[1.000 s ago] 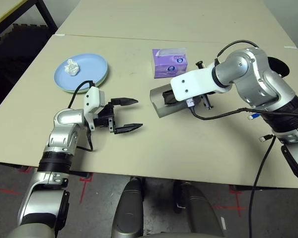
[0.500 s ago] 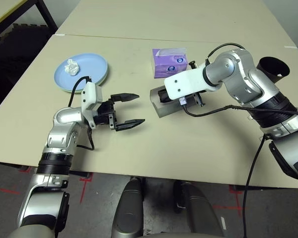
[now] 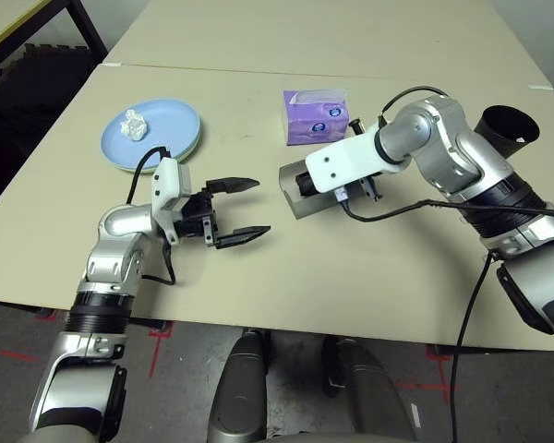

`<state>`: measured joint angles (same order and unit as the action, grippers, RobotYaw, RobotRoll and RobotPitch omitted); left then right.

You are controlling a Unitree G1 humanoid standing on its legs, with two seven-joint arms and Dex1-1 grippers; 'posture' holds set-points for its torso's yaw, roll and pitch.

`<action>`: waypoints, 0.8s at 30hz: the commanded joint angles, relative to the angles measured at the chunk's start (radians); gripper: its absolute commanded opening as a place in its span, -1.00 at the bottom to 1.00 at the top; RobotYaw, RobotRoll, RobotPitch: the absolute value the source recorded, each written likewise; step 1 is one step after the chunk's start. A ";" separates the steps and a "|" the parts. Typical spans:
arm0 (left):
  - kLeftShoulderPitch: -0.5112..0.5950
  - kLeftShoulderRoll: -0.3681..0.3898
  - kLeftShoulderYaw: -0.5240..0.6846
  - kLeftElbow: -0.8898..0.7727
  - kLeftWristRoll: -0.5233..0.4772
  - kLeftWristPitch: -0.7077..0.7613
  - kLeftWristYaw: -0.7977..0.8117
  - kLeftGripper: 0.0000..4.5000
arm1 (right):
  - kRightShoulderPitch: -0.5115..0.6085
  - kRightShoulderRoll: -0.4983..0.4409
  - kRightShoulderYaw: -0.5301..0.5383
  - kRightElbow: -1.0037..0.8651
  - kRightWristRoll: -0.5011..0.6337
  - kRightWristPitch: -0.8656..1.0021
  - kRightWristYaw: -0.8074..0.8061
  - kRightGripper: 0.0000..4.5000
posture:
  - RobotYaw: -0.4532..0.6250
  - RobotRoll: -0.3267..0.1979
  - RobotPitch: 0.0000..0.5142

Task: Organize and tidy the items on the table.

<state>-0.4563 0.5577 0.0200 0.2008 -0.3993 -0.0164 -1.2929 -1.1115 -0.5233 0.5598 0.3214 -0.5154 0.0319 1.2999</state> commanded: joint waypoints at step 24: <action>-0.007 0.004 -0.011 -0.008 0.002 -0.005 -0.004 1.00 | 0.002 -0.015 0.013 0.032 -0.026 -0.043 0.027 -0.86 | 0.39 0.25 -0.18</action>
<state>-0.4631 0.5619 0.0196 0.1993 -0.3995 -0.0106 -1.2900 -1.1150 -0.5330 0.5623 0.3446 -0.5384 -0.0093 1.3108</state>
